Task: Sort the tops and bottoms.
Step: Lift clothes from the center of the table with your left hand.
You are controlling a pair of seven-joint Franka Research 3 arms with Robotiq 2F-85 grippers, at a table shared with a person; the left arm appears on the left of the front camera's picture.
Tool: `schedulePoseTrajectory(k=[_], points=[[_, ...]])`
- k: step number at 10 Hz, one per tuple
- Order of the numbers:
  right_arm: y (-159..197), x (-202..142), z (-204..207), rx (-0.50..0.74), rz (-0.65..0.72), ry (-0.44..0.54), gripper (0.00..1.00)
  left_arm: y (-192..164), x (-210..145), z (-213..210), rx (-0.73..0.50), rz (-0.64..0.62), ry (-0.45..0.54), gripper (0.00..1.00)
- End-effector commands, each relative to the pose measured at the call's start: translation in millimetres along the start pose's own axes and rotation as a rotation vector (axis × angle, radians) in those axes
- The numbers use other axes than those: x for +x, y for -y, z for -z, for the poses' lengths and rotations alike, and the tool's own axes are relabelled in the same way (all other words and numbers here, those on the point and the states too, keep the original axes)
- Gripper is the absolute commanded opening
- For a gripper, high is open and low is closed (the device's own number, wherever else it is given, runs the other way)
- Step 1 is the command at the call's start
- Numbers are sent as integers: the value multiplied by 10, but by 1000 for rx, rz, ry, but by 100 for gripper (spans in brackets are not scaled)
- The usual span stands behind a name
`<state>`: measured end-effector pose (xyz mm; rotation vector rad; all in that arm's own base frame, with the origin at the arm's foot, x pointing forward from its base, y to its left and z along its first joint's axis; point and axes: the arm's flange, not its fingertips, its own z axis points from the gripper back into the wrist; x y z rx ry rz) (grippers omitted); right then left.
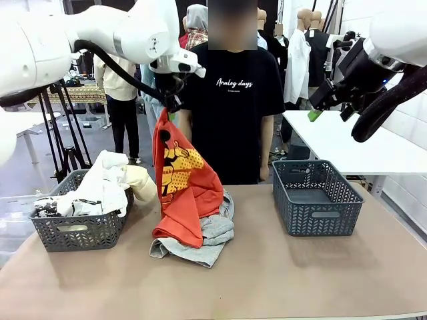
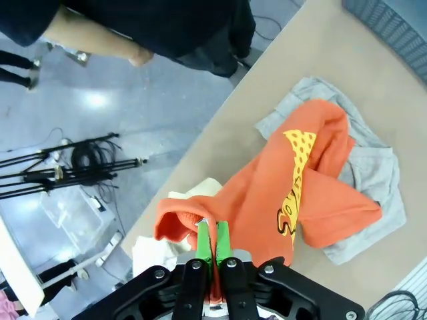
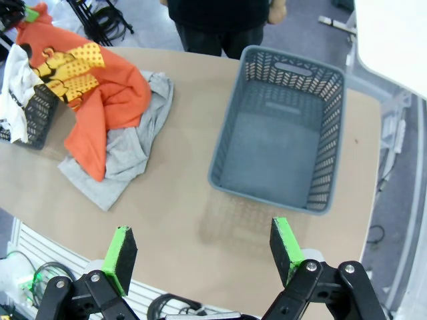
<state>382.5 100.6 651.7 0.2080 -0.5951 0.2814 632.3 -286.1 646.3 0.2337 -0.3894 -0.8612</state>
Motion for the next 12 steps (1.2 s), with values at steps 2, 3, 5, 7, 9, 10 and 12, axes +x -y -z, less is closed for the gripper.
schedulePoseTrajectory(k=[2, 3, 5, 7, 9, 10, 12], points=[[-2, -33, 12, -5, 13, -7, 100, -810, -8, -992, 19, -10, 162, 0], [-2, -33, 12, -5, 13, -7, 100, -980, -96, -1178, -24, -17, 222, 0], [-2, -33, 12, -5, 13, -7, 100, -1084, -81, -1421, -131, 3, 384, 0], [-2, -33, 12, -5, 13, -7, 100, -761, 169, -1569, -157, 120, 491, 0], [-2, -33, 12, -5, 13, -7, 100, -352, 452, -1669, -204, 249, 565, 0], [-2, -33, 12, -5, 13, -7, 100, -324, 478, -1752, -160, 257, 579, 0], [-2, -33, 12, -5, 13, -7, 100, -370, 398, -1900, -119, 232, 582, 0]])
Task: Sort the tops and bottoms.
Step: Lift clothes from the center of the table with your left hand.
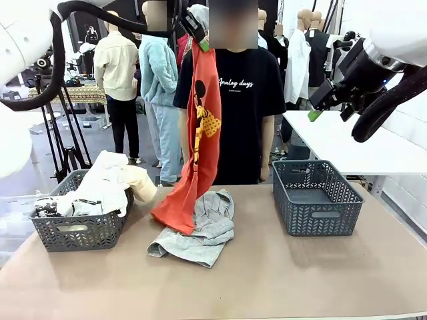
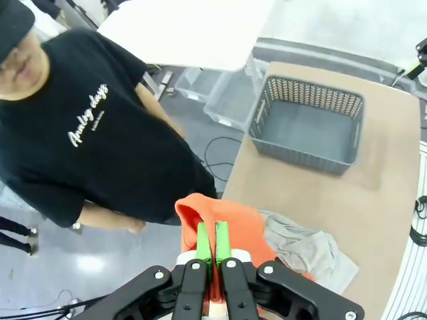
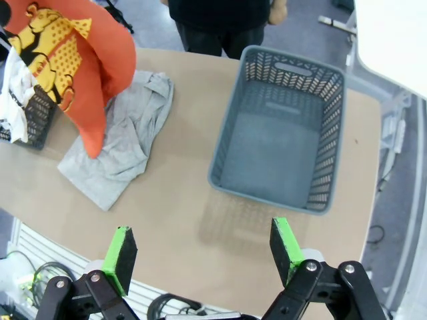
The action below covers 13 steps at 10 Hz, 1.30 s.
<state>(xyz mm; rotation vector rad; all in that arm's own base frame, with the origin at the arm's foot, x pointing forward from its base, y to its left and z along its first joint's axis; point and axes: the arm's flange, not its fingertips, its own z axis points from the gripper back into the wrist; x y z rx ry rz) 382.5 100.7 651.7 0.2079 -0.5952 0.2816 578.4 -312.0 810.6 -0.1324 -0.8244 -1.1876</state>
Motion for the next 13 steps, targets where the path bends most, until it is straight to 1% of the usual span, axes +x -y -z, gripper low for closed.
schedulePoseTrajectory(k=[1, 3, 4, 13], points=[[-1, -33, 12, -4, 13, -7, 100, -324, 112, -183, 54, 14, -6, 0], [-1, -33, 12, -4, 13, -7, 100, -320, 105, -186, 35, 42, -15, 0], [-1, -33, 12, -4, 13, -7, 100, -130, -75, -147, 34, -9, 3, 0], [-1, -33, 12, -4, 13, -7, 100, -130, -75, -147, 34, -9, 3, 0]])
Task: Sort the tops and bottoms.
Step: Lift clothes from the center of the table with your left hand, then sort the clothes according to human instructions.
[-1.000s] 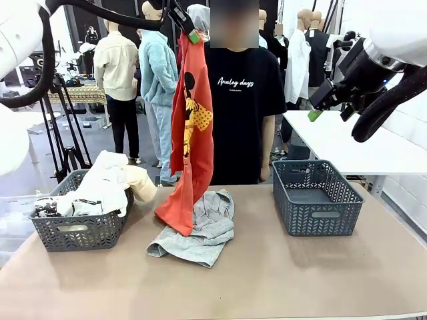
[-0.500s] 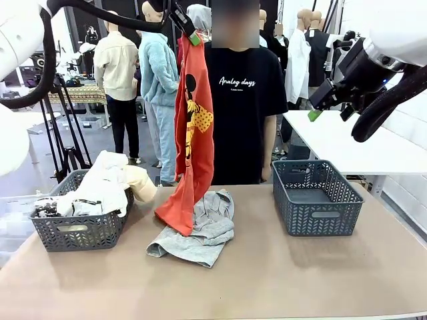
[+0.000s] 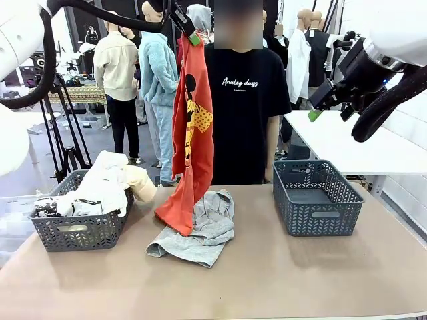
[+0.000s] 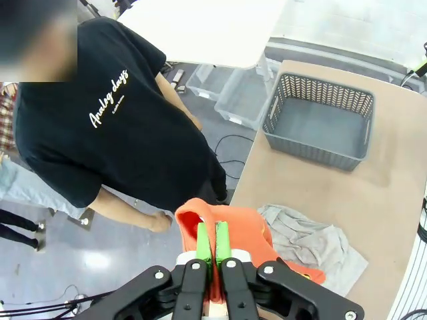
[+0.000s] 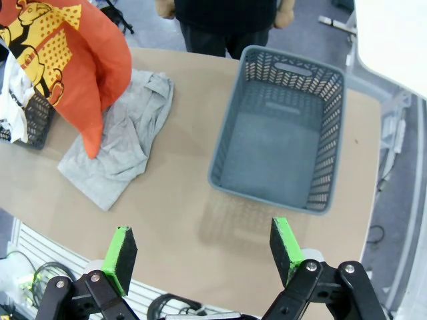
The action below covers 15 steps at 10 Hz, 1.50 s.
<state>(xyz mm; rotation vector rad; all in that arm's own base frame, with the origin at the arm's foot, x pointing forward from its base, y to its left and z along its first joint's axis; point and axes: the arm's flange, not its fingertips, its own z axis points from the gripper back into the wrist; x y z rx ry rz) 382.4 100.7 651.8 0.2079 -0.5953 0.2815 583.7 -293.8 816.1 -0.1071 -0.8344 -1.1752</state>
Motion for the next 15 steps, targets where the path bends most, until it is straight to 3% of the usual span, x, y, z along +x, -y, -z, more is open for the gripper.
schedulePoseTrajectory(k=[1, 15], points=[[-1, -33, 13, -4, 13, -8, 100, 5, 23, -45, 7, -8, 9, 0], [-1, -33, 13, -4, 13, -8, 100, 5, 23, -45, 7, -8, 9, 0]])
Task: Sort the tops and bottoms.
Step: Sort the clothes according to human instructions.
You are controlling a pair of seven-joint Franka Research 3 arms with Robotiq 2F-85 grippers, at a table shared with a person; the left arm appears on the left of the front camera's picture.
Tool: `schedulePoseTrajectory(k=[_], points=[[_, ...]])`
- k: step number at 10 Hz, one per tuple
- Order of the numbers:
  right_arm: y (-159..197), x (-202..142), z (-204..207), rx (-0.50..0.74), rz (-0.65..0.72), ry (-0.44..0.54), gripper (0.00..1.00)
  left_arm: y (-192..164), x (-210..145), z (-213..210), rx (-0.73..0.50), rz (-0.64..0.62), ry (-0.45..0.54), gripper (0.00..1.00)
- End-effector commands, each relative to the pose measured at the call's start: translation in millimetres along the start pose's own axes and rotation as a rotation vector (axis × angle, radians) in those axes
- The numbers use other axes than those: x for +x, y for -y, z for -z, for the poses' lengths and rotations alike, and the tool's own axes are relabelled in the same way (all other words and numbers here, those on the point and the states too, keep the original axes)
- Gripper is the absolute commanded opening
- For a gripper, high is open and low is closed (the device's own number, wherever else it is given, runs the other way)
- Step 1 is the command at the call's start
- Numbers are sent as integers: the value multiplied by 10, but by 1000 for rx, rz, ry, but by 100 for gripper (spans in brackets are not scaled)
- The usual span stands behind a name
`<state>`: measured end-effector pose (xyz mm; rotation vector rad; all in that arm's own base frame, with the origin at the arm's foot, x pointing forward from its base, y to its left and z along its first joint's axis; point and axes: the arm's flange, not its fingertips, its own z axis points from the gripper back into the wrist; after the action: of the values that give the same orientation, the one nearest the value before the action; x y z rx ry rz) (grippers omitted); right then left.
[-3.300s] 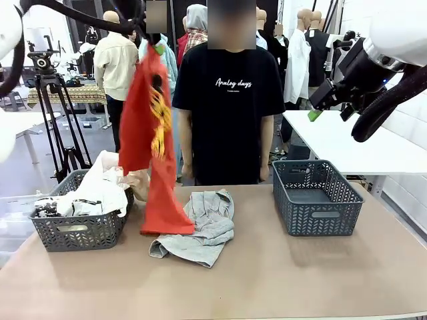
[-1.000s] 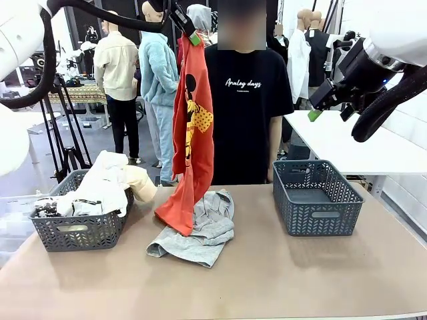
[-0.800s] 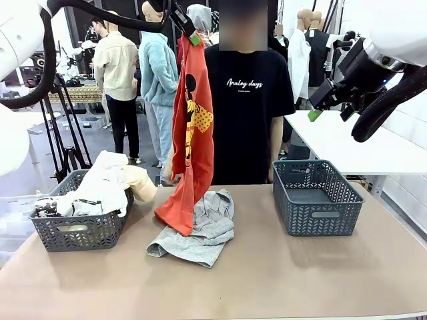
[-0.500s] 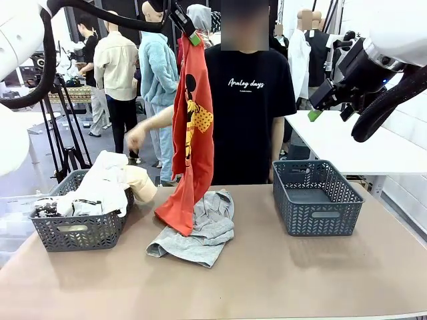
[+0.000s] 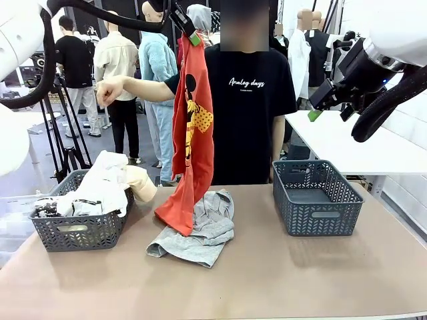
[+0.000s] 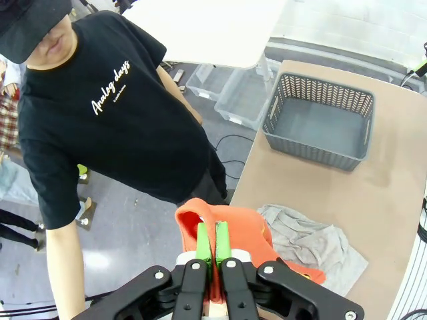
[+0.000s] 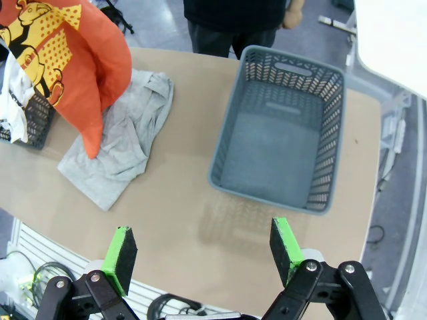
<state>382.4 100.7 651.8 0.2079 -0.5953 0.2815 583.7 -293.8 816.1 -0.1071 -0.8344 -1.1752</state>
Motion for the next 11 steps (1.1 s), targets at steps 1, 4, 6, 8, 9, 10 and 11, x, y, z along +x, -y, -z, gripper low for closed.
schedulePoseTrajectory(k=[1, 4, 6, 8, 9, 10, 11], points=[[-1, -33, 13, -4, 13, -8, 100, 5, 23, -45, 7, -8, 9, 0], [-1, -33, 13, -4, 13, -8, 100, 5, 23, -45, 7, -8, 9, 0], [-1, -33, 13, -4, 13, -8, 100, 5, 23, -45, 7, -8, 9, 0], [-1, -33, 13, -4, 13, -8, 100, 5, 23, -45, 7, -8, 9, 0], [-1, -33, 13, -4, 13, -8, 100, 5, 23, -45, 7, -8, 9, 0], [-1, -33, 13, -4, 13, -8, 100, 5, 23, -45, 7, -8, 9, 0], [-1, -33, 13, -4, 13, -8, 100, 5, 23, -45, 7, -8, 9, 0]])
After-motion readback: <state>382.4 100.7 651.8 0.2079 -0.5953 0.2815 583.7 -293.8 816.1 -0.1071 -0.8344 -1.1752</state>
